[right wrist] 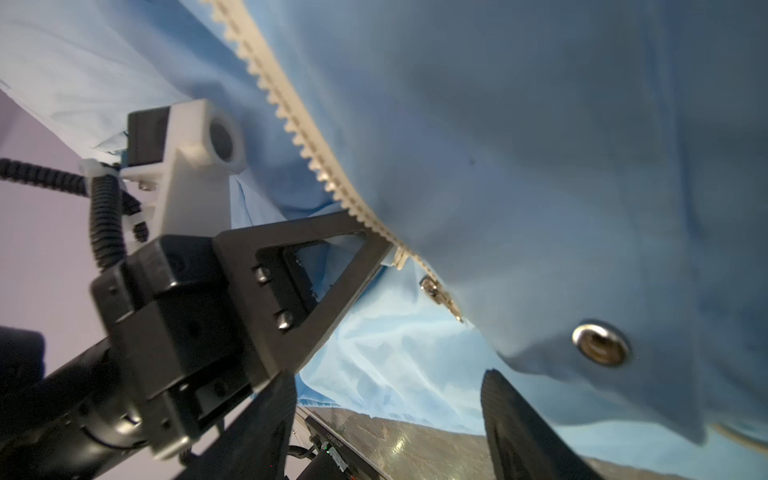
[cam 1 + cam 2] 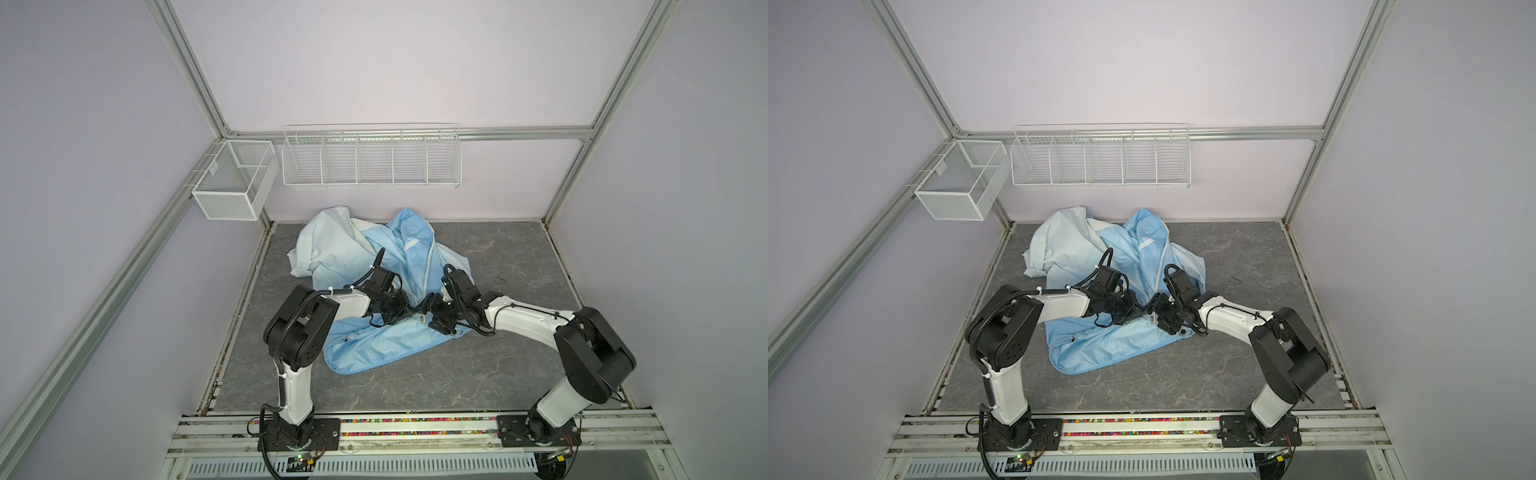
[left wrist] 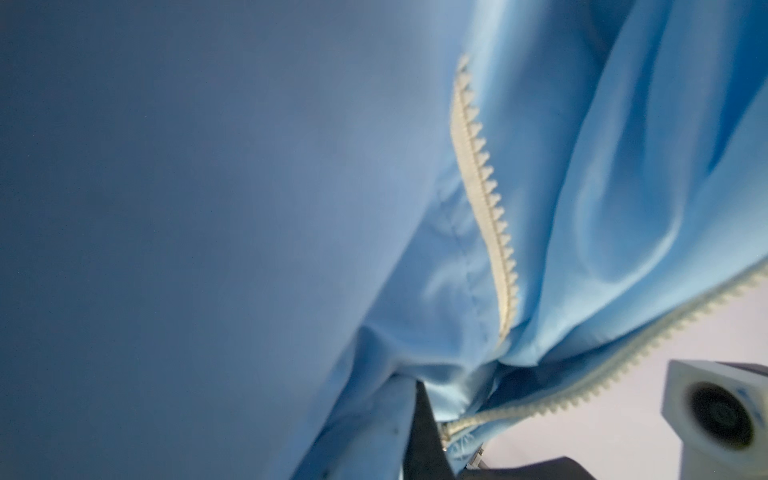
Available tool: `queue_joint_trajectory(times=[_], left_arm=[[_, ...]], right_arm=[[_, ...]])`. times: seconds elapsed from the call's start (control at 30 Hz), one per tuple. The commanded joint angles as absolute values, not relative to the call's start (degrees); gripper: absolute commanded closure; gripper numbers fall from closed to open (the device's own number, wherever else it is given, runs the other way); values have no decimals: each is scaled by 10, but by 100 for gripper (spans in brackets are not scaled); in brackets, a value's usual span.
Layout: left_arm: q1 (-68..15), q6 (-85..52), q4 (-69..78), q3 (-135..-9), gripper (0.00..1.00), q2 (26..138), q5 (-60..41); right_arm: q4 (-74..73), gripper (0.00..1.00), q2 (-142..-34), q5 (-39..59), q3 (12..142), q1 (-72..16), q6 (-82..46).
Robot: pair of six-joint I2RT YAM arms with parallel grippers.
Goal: Zip up the jacket
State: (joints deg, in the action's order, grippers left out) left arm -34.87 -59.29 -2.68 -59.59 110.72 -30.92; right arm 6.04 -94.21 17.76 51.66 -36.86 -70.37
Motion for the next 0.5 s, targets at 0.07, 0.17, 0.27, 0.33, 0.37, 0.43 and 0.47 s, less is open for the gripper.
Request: queue_joint_trajectory(times=[0.07, 0.17, 0.27, 0.33, 0.37, 0.43, 0.47], left_arm=[[-341, -583, -32, -600, 100, 1123, -315], [-340, -581, -32, -599, 100, 1124, -319], [-338, -581, -33, -599, 100, 1124, -321], [-337, -581, -35, -599, 100, 1125, -322], [-336, -579, -36, -599, 100, 1125, -322], [-336, -579, -39, -598, 100, 1124, -323], [-335, -578, -40, -598, 100, 1124, -323]], right_arm=[[-28, 25, -953, 165, 456, -373, -760], [-70, 25, -962, 159, 432, -372, -772], [-90, 26, -966, 149, 420, -371, -773], [-106, 27, -964, 139, 411, -369, -772], [-112, 28, -962, 136, 408, -367, -771], [-121, 29, -960, 129, 404, -364, -768], [-124, 30, -959, 126, 403, -363, -766]])
